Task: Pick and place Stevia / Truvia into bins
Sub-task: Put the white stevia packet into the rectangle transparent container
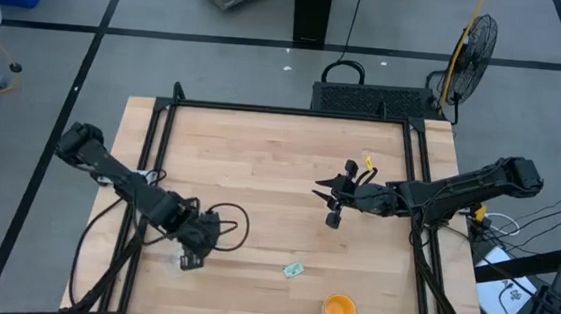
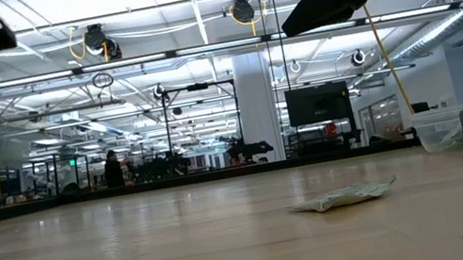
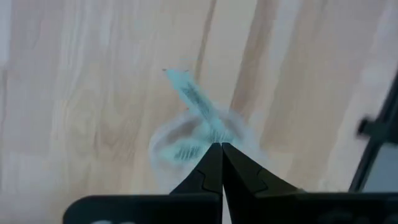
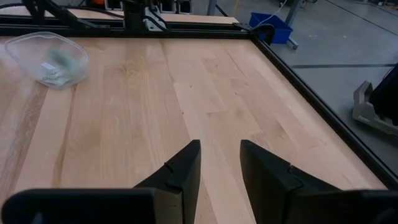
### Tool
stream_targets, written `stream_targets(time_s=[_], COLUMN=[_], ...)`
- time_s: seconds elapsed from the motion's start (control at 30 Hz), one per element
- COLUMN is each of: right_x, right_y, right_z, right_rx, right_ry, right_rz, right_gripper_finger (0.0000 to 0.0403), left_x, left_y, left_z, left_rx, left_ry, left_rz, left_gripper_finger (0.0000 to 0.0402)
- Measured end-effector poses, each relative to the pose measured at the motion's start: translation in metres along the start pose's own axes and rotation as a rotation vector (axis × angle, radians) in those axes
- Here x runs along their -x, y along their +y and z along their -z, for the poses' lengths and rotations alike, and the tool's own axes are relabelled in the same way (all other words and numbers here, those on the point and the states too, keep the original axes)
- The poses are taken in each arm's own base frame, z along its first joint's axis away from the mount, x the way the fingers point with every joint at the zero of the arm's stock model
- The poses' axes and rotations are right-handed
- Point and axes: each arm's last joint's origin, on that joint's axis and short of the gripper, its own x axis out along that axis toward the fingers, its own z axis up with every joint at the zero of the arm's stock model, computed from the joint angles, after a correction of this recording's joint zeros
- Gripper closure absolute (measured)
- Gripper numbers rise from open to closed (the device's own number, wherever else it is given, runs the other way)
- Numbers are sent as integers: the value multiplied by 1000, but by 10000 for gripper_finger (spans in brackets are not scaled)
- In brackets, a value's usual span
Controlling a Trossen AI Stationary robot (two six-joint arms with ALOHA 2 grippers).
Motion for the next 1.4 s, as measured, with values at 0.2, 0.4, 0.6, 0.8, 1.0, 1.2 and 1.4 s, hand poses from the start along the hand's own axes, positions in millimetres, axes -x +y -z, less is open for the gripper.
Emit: stream_targets(time_s=[0.2, 0.4, 0.6, 0.8, 1.0, 1.2, 1.4], right_x=[0, 0, 0, 0, 0, 0, 0], right_y=[0, 0, 0, 0, 0, 0, 0], right_z=[1, 1, 0, -2, -2, -2, -1], right_rx=[5, 5, 3, -4, -4, -3, 0], right_ry=[9, 9, 5, -21, -20, -20, -14], right_rz=[1, 1, 2, 0, 0, 0, 0], right_gripper_finger=[298, 298, 298, 298, 298, 298, 298], left_x=[-22, -34, -28, -26, -42, -74, -100], left_y=[8, 9, 15, 23, 40, 56, 62], left_z=[25, 38, 23, -7, -28, -39, -47], left_rx=[92, 145, 130, 199, 228, 229, 262], left_ry=[257, 285, 136, -45, -36, 10, 125], left_rz=[1, -58, -128, -87, -61, -86, -66], left_gripper_finger=[399, 394, 391, 341, 287, 260, 257])
